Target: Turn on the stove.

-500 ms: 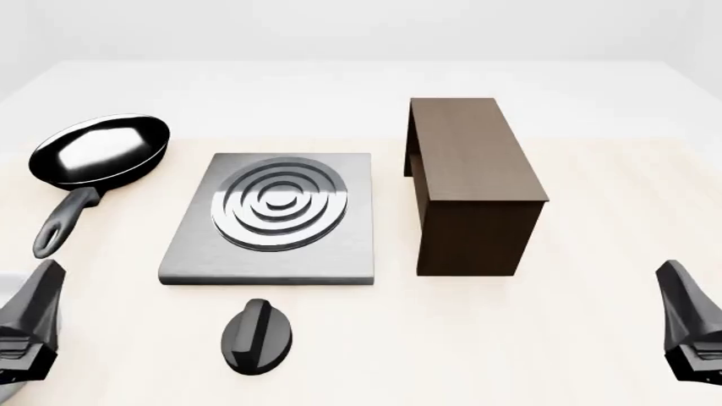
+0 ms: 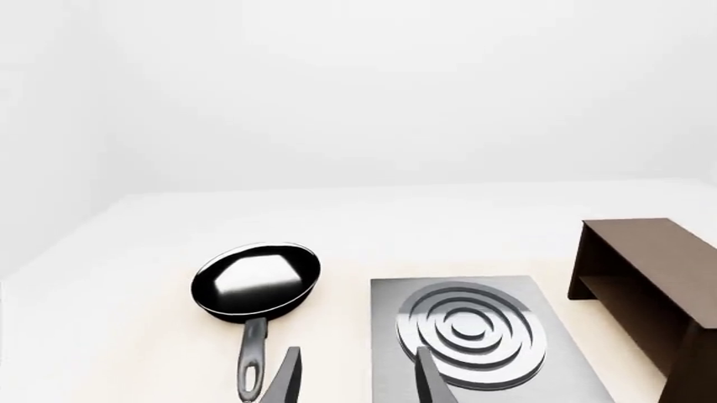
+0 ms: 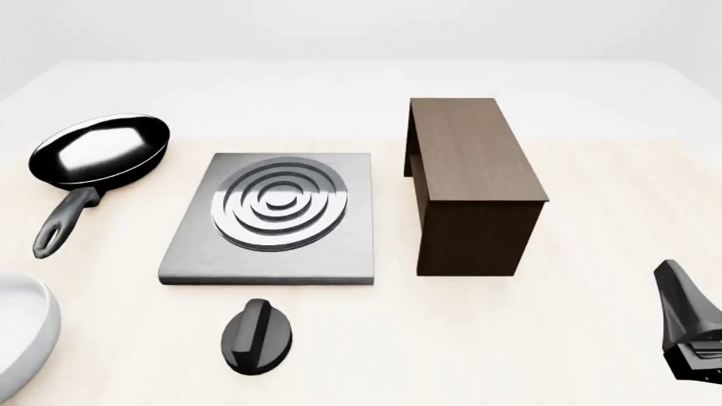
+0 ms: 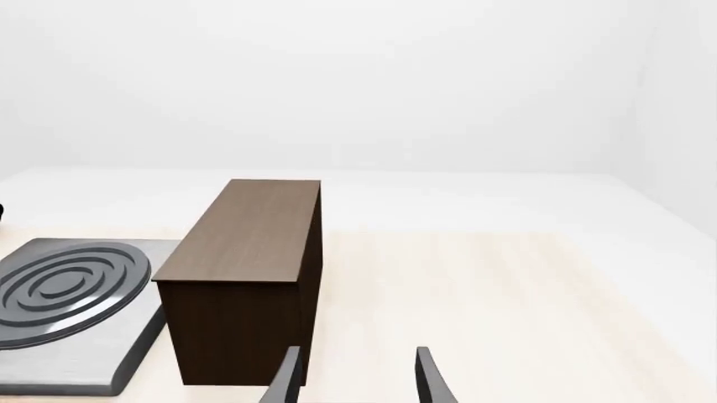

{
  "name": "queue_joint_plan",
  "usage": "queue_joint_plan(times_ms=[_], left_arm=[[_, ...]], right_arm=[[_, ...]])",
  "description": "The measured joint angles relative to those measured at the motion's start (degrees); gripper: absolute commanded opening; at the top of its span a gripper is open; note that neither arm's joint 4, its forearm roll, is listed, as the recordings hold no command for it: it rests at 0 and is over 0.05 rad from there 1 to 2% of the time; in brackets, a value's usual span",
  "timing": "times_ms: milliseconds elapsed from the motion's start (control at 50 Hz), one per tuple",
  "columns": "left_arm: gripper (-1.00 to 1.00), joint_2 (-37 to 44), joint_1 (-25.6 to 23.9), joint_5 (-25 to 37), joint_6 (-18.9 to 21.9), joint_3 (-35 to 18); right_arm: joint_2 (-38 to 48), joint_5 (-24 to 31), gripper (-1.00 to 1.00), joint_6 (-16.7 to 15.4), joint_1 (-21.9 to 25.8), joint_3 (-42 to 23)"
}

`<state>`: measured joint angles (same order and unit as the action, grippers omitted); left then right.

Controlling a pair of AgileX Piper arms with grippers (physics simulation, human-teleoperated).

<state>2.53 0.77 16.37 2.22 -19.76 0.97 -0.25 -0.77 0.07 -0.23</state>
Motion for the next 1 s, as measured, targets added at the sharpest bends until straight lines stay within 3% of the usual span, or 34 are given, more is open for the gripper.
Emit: queue_joint_plan(times_ms=[280,440,640,1000], left_arm=[[1.0,7.8,-3.0,11.0,3.0,-14.9],[1.0,11.3,-5.6,15.7,6.6,-20.1],[1.0,16.2,-9.2,19.6,9.8,-21.9],[1.0,23.1,-13.0,21.0,11.0,-17.6]], right_arm=[[0.1,0.0,1.0,-0.1,0.0,0.0],[0.1,0.0,1.0,-0.1,0.0,0.0],[0.1,0.0,1.0,-0.1,0.0,0.0],[0.1,0.0,1.0,-0.1,0.0,0.0]])
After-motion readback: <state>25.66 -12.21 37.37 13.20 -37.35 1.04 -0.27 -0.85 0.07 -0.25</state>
